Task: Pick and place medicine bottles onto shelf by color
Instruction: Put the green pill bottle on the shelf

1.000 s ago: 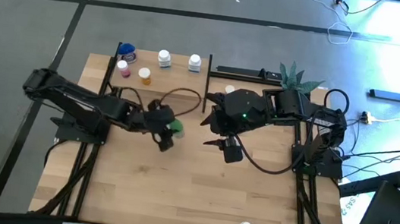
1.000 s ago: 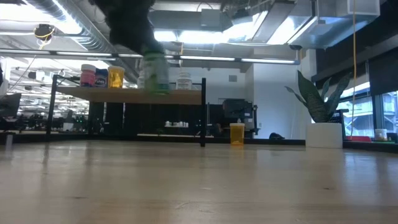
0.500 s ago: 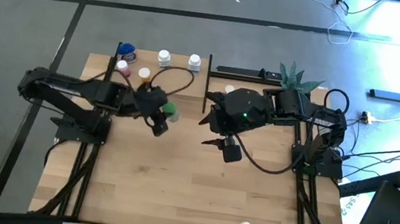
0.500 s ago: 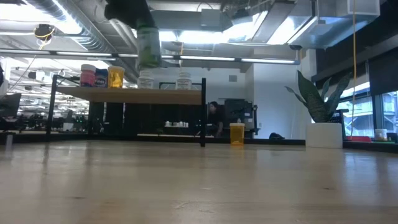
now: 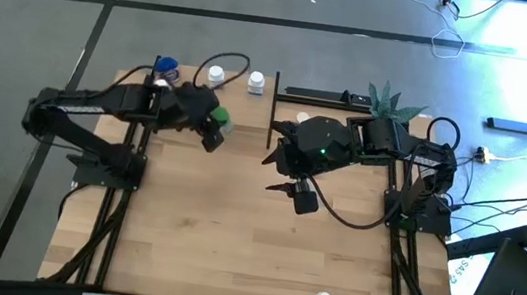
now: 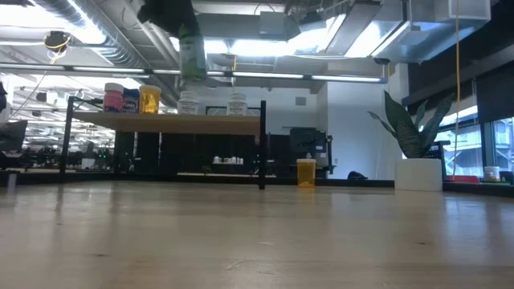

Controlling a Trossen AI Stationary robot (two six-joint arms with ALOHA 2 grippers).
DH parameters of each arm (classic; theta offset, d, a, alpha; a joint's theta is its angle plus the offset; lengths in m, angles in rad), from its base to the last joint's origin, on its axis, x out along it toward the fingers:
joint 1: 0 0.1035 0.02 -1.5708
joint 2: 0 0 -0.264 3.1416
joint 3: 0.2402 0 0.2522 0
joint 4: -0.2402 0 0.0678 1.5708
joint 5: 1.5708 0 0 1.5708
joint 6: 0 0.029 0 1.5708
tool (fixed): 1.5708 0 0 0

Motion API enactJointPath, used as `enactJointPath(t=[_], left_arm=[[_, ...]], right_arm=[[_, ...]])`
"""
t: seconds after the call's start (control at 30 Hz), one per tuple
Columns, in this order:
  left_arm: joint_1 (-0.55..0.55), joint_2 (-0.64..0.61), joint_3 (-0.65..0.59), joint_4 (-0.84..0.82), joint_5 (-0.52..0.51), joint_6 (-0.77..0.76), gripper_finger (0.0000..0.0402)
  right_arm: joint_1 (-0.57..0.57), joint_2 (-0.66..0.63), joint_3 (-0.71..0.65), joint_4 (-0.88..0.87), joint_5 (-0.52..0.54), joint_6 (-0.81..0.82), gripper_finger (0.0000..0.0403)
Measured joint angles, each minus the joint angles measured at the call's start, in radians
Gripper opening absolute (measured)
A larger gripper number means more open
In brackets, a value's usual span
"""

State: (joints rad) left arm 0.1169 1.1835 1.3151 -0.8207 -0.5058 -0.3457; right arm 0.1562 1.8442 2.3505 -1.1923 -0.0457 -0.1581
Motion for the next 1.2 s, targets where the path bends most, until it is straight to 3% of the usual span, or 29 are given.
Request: enactJointPath(t=[0.67,1.2], left_arm=[[0.308,0.099,0.000,-0.033,0.137,0.043,0.0194],[0.369,0.146,-0.001,-0.029,0.186,0.042,0.0198]], right_arm=[[0.000,0.000,0.000,0.010,0.000,0.000,0.0262],[0.000,0.000,0.000,0.014,0.000,0.000,0.0262]])
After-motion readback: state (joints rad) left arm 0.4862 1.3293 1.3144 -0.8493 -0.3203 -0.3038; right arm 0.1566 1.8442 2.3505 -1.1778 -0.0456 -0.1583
